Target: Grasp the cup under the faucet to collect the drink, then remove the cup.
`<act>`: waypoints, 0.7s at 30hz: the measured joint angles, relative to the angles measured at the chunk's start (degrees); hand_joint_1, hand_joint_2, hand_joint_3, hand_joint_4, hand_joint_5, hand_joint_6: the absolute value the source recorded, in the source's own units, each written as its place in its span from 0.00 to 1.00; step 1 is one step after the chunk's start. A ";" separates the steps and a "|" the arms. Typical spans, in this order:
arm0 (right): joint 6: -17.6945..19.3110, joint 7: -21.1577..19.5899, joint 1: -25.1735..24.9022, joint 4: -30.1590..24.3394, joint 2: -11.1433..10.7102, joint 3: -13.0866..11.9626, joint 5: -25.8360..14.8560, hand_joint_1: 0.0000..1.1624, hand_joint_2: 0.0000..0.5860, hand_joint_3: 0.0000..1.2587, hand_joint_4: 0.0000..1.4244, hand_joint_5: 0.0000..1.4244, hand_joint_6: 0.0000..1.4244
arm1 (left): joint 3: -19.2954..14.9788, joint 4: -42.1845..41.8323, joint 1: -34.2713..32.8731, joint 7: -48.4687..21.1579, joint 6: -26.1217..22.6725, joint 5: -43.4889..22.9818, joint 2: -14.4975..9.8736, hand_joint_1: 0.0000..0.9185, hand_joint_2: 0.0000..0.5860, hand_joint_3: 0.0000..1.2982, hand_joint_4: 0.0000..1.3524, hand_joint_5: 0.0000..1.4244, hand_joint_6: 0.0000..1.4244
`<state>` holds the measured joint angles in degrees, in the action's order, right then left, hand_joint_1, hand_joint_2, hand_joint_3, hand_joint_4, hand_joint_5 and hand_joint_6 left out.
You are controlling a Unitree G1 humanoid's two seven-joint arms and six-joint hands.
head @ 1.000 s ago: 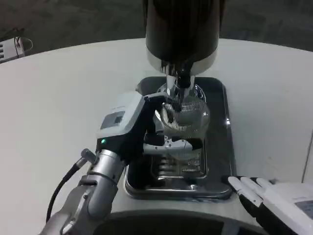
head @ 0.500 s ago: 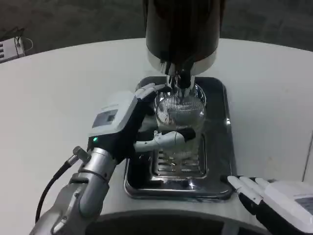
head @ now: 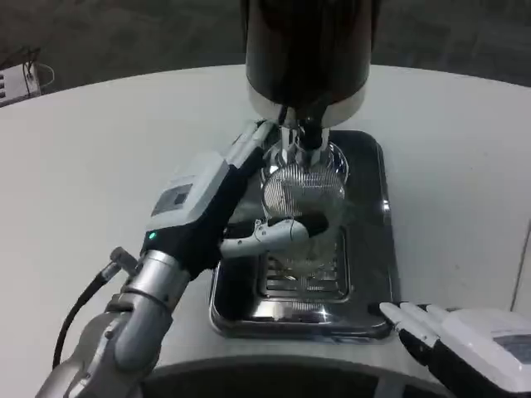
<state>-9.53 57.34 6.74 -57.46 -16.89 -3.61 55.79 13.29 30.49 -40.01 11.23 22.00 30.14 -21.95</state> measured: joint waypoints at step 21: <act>-2.45 -1.36 -1.46 0.90 -0.74 3.40 1.31 0.42 0.82 0.02 0.00 0.00 0.00 | -14.47 -28.51 17.57 -17.31 1.85 -26.46 -4.06 0.00 0.07 0.13 0.11 0.18 0.23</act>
<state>-11.99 55.97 5.28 -56.56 -17.63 -0.21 57.10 -1.18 1.98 -22.45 -6.09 23.85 3.68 -26.01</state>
